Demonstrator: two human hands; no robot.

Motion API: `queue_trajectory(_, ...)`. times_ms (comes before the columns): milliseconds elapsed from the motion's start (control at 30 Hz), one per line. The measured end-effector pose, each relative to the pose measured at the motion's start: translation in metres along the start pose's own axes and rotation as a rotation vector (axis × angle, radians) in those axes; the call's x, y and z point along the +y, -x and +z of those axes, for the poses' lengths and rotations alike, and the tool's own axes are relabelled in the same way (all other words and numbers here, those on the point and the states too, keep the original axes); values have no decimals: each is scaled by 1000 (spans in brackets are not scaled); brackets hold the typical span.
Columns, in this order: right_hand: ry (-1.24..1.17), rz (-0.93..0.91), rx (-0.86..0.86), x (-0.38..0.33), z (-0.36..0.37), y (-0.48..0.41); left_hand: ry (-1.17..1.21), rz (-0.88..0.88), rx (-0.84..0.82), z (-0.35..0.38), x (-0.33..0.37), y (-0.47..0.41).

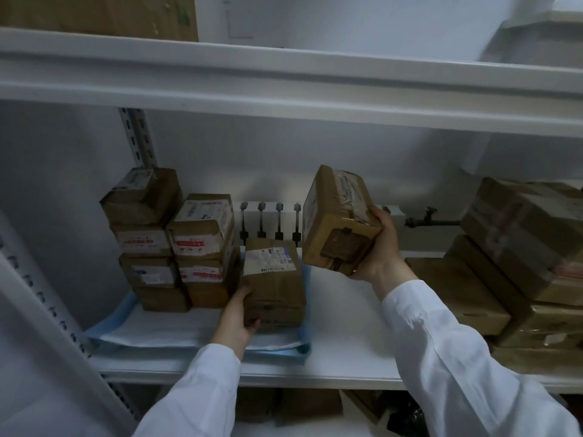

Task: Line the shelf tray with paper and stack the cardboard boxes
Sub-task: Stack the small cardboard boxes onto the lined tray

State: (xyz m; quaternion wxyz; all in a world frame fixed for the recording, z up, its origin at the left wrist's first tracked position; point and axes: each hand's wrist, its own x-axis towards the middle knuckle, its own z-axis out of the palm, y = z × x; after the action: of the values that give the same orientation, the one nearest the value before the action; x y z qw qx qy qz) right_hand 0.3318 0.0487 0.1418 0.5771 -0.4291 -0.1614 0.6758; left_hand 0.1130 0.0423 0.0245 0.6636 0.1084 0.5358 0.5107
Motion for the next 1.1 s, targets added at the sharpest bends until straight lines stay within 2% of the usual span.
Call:
queue_trajectory(200, 231, 54, 54, 12, 13, -8, -50, -59, 14, -6, 2, -11)
queue_trajectory(333, 418, 1, 53, 19, 23, -3, -84, -67, -46, -7, 8, -14)
queue_trajectory(400, 554, -27, 27, 27, 29, -7, -144, -48, 0, -6, 12, -12)
queue_trajectory(500, 787, -66, 109, 44, 39, -19, -265, 22, 82, -5, 14, -11)
queue_trajectory(600, 1041, -169, 187, 60, 36, -42, -409, 236, 184, -2, 16, -10)
queue_trajectory(633, 1128, -199, 197, 63, 42, -37, -414, 337, 172, 2, 20, -1)
queue_trajectory(700, 1263, -222, 196, 68, 56, -24, -400, 481, 4, 11, 27, 17)
queue_trajectory(767, 1356, -213, 201, 72, 62, -22, -454, 511, -184, 19, 35, 32)
queue_trajectory(800, 1400, -210, 206, 74, 63, -22, -500, 503, -217, 19, 37, 34)
queue_trajectory(867, 1455, -233, 149, 76, 65, -25, -542, 496, -205, 15, 39, 33)
queue_trajectory(967, 1390, -262, 4, 76, 65, -26, -512, 501, -163, 7, 42, 30)
queue_trajectory(1100, 1352, -301, -31, 76, 70, -21, -411, 460, -123, 1, 41, 27)
